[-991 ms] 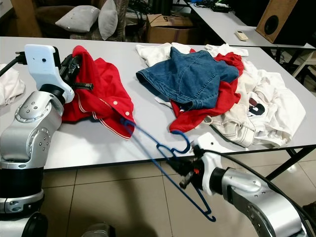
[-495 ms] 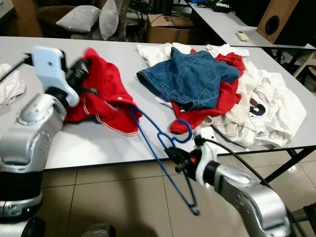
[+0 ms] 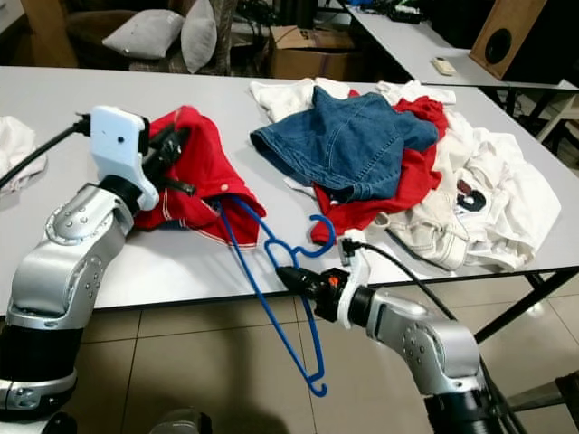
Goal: Hang hanger
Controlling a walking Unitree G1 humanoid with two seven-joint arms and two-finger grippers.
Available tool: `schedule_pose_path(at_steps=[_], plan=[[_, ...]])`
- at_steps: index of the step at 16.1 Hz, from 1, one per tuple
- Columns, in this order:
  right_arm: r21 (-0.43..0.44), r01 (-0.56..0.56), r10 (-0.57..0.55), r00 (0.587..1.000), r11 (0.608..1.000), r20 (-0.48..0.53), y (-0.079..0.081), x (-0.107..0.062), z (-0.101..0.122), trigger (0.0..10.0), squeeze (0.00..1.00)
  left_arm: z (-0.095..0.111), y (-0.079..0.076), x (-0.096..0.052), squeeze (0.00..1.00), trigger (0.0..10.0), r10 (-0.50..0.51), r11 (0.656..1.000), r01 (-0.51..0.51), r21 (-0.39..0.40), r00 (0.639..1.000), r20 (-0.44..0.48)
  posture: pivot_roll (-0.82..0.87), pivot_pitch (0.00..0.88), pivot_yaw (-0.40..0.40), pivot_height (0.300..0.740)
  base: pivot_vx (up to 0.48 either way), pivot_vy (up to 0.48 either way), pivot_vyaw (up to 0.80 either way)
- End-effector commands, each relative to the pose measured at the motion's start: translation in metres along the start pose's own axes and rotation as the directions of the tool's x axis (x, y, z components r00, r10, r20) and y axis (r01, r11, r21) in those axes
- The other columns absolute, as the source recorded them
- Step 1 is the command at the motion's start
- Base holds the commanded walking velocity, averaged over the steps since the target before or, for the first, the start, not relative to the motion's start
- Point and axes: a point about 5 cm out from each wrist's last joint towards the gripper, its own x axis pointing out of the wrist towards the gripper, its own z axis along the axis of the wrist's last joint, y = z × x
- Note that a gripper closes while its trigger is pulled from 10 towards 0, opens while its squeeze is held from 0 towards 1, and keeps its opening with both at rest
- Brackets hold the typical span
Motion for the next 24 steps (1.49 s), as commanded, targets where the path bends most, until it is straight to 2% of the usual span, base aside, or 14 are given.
schedule_pose_path(at_steps=[1, 3, 4, 6, 7, 11, 14, 16, 17, 18, 19, 21, 22, 24], plan=[[-0.004, 0.003, -0.004, 1.000, 1.000, -0.027, -0.003, -0.001, 0.000, 10.0, 0.00, 0.014, 0.000, 0.002, 0.00, 0.0, -0.008, 1.000, 0.008, 0.006, 0.998, 0.064, 0.06, 0.000, -0.083, 0.740, 0.000, 0.000, 0.00], [0.025, -0.004, 0.004, 1.000, 1.000, 0.001, -0.008, 0.000, 0.005, 10.0, 0.00, 0.011, -0.014, -0.004, 0.00, 0.0, -0.166, 0.986, 0.166, -0.003, 0.985, 0.057, 0.06, 0.000, -0.086, 0.740, 0.000, 0.000, 0.00], [0.032, -0.012, 0.011, 1.000, 0.999, 0.014, -0.010, 0.002, 0.008, 10.0, 0.00, 0.006, -0.024, -0.009, 0.00, 0.0, -0.271, 0.963, 0.270, 0.020, 0.962, 0.027, 0.06, 0.000, -0.086, 0.740, 0.000, 0.000, 0.00], [0.072, -0.036, 0.036, 0.999, 0.997, 0.007, -0.015, 0.007, 0.010, 10.0, 0.00, 0.004, -0.033, -0.014, 0.00, 0.0, -0.380, 0.925, 0.378, 0.039, 0.924, 0.034, 0.06, 0.000, -0.088, 0.740, 0.000, 0.000, 0.00], [0.075, -0.037, 0.038, 0.999, 0.996, 0.000, -0.016, 0.008, 0.009, 10.0, 0.00, 0.005, -0.034, -0.014, 0.00, 0.0, -0.391, 0.920, 0.389, 0.042, 0.920, 0.040, 0.06, 0.000, -0.088, 0.740, 0.000, 0.000, 0.00], [0.113, -0.033, 0.039, 0.998, 0.993, -0.046, -0.025, 0.015, 0.004, 10.0, 0.00, 0.005, -0.036, -0.022, 0.00, 0.0, -0.497, 0.866, 0.495, 0.061, 0.867, 0.021, 0.06, 0.000, -0.090, 0.740, 0.000, 0.000, 0.00], [0.248, 0.076, -0.072, 0.997, 0.966, -0.022, -0.042, 0.027, 0.005, 10.0, 0.00, 0.007, -0.035, -0.034, 0.00, 0.0, -0.528, 0.849, 0.528, 0.010, 0.848, 0.047, 0.06, 0.000, -0.091, 0.740, 0.000, 0.000, 0.00], [0.287, 0.082, -0.091, 0.996, 0.954, 0.018, -0.045, 0.031, 0.010, 10.0, 0.00, 0.004, -0.035, -0.038, 0.00, 0.0, -0.530, 0.848, 0.530, 0.007, 0.848, 0.029, 0.07, 0.000, -0.097, 0.740, 0.000, 0.000, 0.00], [0.341, 0.030, -0.076, 0.989, 0.939, 0.123, -0.044, 0.033, 0.025, 10.0, 0.00, -0.006, -0.031, -0.039, 0.00, 0.0, -0.499, 0.867, 0.499, 0.012, 0.866, -0.026, 0.08, 0.000, -0.099, 0.740, 0.000, 0.000, 0.00], [0.356, 0.012, -0.071, 0.985, 0.934, 0.154, -0.043, 0.034, 0.030, 10.0, 0.00, -0.010, -0.030, -0.039, 0.00, 0.0, -0.485, 0.874, 0.486, 0.013, 0.873, -0.044, 0.08, 0.000, -0.098, 0.740, 0.000, 0.000, 0.00], [0.386, -0.081, -0.033, 0.960, 0.919, 0.279, -0.037, 0.038, 0.053, 10.0, 0.00, -0.028, -0.021, -0.035, 0.00, 0.0, -0.359, 0.930, 0.367, 0.036, 0.924, -0.129, 0.08, 0.000, -0.098, 0.740, 0.000, 0.000, 0.00], [0.419, -0.181, -0.004, 0.915, 0.890, 0.404, -0.028, 0.044, 0.074, 10.0, 0.00, -0.049, -0.013, -0.032, 0.00, 0.0, -0.222, 0.967, 0.244, 0.078, 0.951, -0.216, 0.08, 0.000, -0.092, 0.740, 0.000, 0.000, 0.00], [0.445, -0.226, 0.001, 0.892, 0.866, 0.452, -0.024, 0.049, 0.081, 10.0, 0.00, -0.057, -0.012, -0.031, 0.00, 0.0, -0.182, 0.973, 0.209, 0.094, 0.954, -0.238, 0.08, 0.000, -0.087, 0.740, 0.000, 0.000, 0.00], [0.472, -0.213, -0.045, 0.878, 0.856, 0.477, -0.022, 0.061, 0.087, 10.0, 0.00, -0.061, -0.015, -0.033, 0.00, 0.0, -0.191, 0.971, 0.219, 0.090, 0.949, -0.251, 0.07, 0.000, -0.077, 0.740, 0.000, 0.000, 0.00]])
